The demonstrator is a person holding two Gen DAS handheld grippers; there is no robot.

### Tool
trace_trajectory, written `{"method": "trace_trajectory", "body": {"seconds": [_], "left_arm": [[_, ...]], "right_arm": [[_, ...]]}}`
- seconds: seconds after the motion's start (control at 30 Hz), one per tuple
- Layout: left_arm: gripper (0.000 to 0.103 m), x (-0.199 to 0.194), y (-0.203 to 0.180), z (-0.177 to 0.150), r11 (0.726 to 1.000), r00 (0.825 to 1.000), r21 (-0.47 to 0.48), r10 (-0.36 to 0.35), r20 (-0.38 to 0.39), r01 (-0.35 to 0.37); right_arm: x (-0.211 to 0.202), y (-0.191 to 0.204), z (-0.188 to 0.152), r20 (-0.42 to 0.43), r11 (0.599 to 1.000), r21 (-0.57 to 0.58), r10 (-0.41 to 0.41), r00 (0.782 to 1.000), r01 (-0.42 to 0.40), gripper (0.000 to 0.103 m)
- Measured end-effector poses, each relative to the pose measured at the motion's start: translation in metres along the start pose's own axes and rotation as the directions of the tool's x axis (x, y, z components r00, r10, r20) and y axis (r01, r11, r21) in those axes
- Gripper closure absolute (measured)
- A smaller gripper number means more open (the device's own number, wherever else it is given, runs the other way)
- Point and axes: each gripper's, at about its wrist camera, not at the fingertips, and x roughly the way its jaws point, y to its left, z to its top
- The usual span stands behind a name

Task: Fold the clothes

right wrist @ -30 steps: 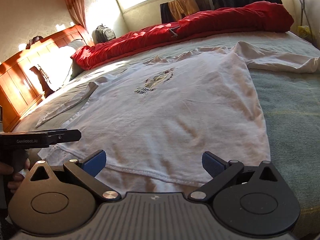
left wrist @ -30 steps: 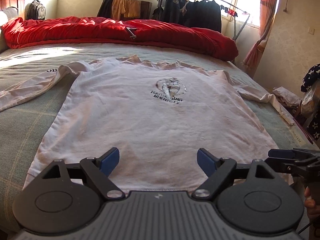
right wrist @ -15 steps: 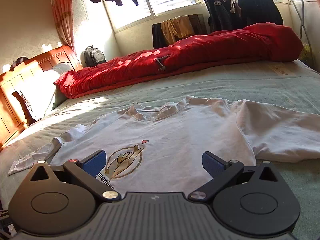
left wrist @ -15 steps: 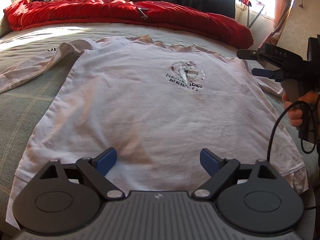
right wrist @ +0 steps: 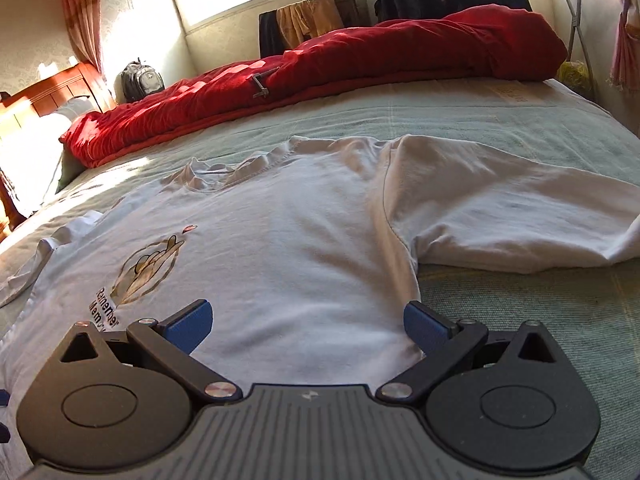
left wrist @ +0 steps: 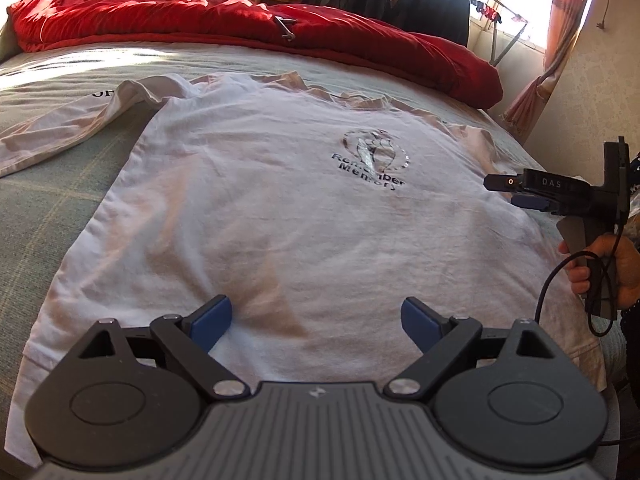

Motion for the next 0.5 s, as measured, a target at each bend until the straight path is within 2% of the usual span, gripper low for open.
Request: {"method": "trace_trajectory", "body": {"seconds": [0.23, 0.5], "left_arm": [[0.011, 0.0, 0.0, -0.001, 1.0, 1.0, -0.002, 0.005, 0.007, -0.005], [0.011, -0.014, 0.005, -0.008, 0.999, 1.0, -0.023, 0.028, 0.015, -0.027]], "right_arm": [[-0.021, 0.036, 0.007, 0.001, 0.991, 0.049, 0.122, 0.993, -0.122, 0.0], [-0.041, 0.038, -0.055, -0.005, 0.99, 0.14, 0.01, 1.0, -0.009, 0.0]]}}
